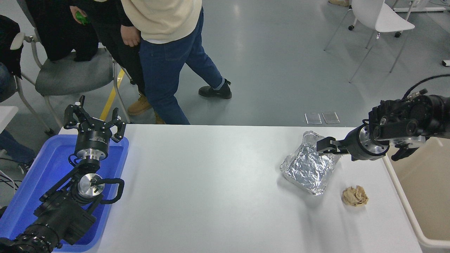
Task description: Pick up foil plate and place in dustbin
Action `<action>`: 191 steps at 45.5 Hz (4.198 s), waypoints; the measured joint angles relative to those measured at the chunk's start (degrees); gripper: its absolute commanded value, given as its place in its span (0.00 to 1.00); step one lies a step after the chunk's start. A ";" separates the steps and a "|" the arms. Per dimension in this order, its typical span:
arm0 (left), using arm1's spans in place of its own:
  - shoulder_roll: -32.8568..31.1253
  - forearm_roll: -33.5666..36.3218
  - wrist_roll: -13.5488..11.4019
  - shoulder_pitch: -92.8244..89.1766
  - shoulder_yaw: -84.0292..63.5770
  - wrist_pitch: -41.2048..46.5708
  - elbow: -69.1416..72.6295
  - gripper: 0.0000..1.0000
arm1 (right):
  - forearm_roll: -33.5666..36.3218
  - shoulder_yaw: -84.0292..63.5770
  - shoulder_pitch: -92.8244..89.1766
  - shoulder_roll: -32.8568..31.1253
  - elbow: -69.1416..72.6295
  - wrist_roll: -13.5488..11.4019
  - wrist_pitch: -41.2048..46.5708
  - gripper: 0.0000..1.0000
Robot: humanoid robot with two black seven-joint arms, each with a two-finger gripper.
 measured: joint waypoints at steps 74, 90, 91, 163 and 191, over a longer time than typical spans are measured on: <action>0.03 -0.04 0.01 0.00 0.02 0.00 0.04 0.99 | -10.71 20.76 -35.16 5.76 -39.60 -5.54 -1.23 0.94; 0.05 -0.04 -0.03 0.00 0.02 0.00 0.05 0.99 | -12.29 24.63 -36.54 6.14 -40.73 -6.02 -1.29 0.16; 0.05 -0.04 -0.03 0.00 0.01 0.00 0.05 0.99 | -12.46 24.75 -36.60 6.23 -40.79 -6.03 -1.30 0.16; 0.08 0.03 0.02 0.00 -0.06 0.00 0.01 0.99 | -15.91 9.89 3.07 -3.87 -11.20 -6.52 -0.83 0.00; 0.25 0.05 0.09 0.15 -0.23 0.00 -0.02 0.99 | -15.27 -5.75 32.11 -4.24 7.49 -6.20 0.29 0.00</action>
